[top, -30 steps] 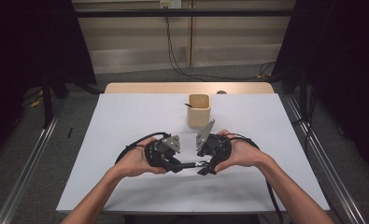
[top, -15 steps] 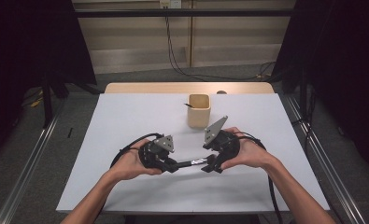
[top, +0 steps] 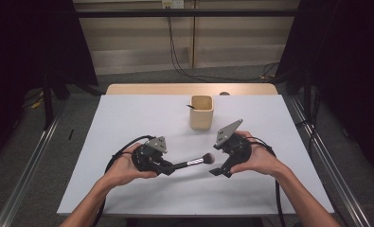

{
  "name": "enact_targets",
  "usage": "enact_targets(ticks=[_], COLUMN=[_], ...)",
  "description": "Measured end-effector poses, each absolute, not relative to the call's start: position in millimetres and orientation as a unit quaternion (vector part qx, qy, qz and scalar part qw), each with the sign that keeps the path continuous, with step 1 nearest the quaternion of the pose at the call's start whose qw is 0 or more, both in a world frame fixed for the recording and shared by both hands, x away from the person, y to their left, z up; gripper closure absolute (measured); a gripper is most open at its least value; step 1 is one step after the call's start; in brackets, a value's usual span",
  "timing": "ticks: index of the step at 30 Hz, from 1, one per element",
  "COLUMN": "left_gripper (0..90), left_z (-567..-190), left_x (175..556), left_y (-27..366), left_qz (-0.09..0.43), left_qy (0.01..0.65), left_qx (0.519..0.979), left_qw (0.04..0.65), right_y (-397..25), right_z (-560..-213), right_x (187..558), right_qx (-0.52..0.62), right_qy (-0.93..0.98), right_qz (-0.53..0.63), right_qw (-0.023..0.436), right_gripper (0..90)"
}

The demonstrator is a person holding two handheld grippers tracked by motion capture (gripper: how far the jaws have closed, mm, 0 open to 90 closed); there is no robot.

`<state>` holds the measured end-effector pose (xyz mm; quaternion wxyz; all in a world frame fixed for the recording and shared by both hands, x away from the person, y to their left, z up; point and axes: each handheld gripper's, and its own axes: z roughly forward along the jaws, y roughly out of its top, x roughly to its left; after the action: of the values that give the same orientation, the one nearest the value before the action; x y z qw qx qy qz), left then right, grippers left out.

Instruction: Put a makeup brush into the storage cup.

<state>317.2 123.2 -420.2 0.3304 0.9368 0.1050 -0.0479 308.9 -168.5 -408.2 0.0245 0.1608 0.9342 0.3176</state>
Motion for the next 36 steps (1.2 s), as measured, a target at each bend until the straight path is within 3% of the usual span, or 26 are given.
enact_targets(ticks=[10, 25, 36], left_gripper=[74.7, 74.7, 74.7], left_z=[-423.3, -426.3, -428.0], left_x=[315.2, 303.2, 300.9], left_y=[138.4, 146.5, 146.2], left_qz=[-0.016, 0.000, -0.001], left_qy=[0.138, 0.160, 0.164], left_qx=[0.919, 0.895, 0.877], left_qw=[0.369, 0.417, 0.452], right_y=[-186.1, -201.2, -207.7], right_z=[-412.9, -423.0, -429.0], right_x=[304.9, 294.6, 287.0], right_qx=[0.197, 0.225, 0.250], right_qy=[0.918, 0.895, 0.873], right_qz=[0.341, 0.385, 0.415], right_qw=[0.036, 0.027, 0.049], right_gripper=[4.2, 2.5, 3.7])
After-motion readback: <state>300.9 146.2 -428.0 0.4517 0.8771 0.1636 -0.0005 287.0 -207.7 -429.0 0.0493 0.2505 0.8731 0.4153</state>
